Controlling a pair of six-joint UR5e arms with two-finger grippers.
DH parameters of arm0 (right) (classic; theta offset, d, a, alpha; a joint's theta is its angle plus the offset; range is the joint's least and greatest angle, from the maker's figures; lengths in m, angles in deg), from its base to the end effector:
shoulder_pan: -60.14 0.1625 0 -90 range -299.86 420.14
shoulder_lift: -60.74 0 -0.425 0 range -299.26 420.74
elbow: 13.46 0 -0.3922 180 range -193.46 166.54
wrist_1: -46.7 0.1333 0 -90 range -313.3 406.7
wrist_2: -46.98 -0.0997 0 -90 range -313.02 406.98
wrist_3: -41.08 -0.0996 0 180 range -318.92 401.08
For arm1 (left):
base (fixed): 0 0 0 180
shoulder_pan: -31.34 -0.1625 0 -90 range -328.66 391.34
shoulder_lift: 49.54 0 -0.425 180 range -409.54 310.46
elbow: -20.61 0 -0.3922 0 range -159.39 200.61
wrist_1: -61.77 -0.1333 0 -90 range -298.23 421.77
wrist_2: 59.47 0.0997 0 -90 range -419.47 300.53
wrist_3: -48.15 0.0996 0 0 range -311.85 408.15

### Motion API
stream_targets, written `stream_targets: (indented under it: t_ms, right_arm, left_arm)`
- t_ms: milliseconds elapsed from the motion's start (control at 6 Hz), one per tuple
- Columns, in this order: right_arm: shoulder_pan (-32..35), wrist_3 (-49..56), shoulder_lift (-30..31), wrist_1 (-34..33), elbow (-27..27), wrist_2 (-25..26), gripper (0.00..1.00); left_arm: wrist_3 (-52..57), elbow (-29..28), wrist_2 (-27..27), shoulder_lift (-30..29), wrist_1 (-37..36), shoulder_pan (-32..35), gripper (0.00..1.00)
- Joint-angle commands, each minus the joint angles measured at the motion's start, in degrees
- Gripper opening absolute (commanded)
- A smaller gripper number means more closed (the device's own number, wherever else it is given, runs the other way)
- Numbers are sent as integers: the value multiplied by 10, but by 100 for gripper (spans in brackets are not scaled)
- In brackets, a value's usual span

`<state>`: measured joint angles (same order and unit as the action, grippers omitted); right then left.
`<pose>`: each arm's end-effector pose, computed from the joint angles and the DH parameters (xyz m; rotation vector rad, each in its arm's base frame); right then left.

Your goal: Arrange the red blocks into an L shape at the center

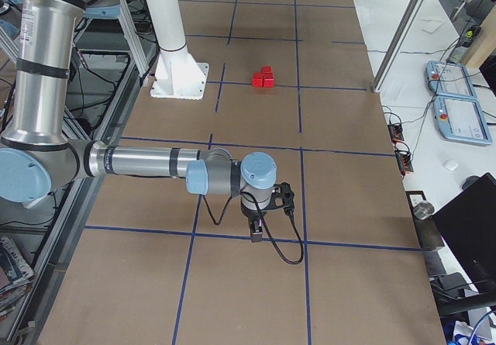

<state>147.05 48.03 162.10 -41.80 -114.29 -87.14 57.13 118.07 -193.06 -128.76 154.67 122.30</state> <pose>0.0418 -0.4122 0.6526 0.0421 -0.7701 -0.1730 -0.0715 -0.4101 0.6756 0.0590 0.7591 0.1304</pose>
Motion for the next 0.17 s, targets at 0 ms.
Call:
stream_targets:
  t_ms: [0]
  right_arm:
    - [-1, 0, 0, 0, 1, 0, 100]
  left_arm:
    - [1, 1, 0, 0, 0, 0, 100]
